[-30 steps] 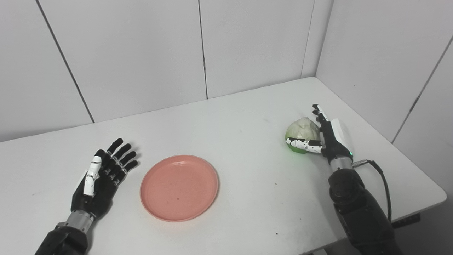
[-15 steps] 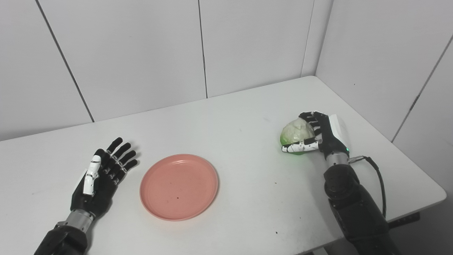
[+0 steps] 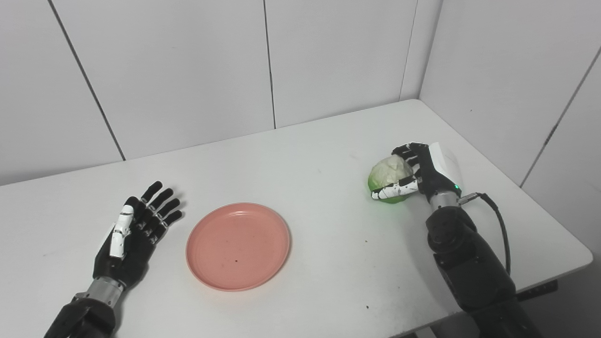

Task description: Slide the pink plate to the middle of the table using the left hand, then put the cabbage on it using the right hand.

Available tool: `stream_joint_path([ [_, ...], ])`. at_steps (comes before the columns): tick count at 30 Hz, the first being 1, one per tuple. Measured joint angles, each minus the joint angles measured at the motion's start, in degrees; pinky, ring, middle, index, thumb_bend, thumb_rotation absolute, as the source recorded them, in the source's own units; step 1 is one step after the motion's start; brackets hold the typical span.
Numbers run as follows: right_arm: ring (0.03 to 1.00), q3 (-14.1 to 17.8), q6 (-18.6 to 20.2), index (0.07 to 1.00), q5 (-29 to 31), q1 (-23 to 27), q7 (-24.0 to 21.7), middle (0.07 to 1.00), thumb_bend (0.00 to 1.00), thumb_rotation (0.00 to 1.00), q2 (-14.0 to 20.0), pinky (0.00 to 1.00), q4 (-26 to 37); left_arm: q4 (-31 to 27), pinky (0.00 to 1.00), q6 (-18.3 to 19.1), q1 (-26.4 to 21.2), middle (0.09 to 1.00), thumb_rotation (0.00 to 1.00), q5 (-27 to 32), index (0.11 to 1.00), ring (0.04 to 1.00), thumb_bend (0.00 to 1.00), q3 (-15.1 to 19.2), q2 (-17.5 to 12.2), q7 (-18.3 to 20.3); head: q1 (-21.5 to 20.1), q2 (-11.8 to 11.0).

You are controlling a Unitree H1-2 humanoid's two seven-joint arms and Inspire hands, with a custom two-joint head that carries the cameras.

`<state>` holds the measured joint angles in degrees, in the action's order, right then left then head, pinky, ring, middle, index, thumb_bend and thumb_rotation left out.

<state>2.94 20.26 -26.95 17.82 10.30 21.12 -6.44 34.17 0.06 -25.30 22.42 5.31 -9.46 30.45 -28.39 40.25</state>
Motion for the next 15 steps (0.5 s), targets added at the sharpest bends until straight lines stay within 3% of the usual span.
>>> stream_joint_path([
  [15,0.448,-0.48,1.63,0.485,-0.03,0.21,-3.43,0.495,0.52,0.13,-1.92,0.38,13.95,-2.54,0.87,0.37,1.32,0.907,0.93,-0.26,0.901,0.886,0.5,-0.72,0.13,-1.88,2.02,0.26],
])
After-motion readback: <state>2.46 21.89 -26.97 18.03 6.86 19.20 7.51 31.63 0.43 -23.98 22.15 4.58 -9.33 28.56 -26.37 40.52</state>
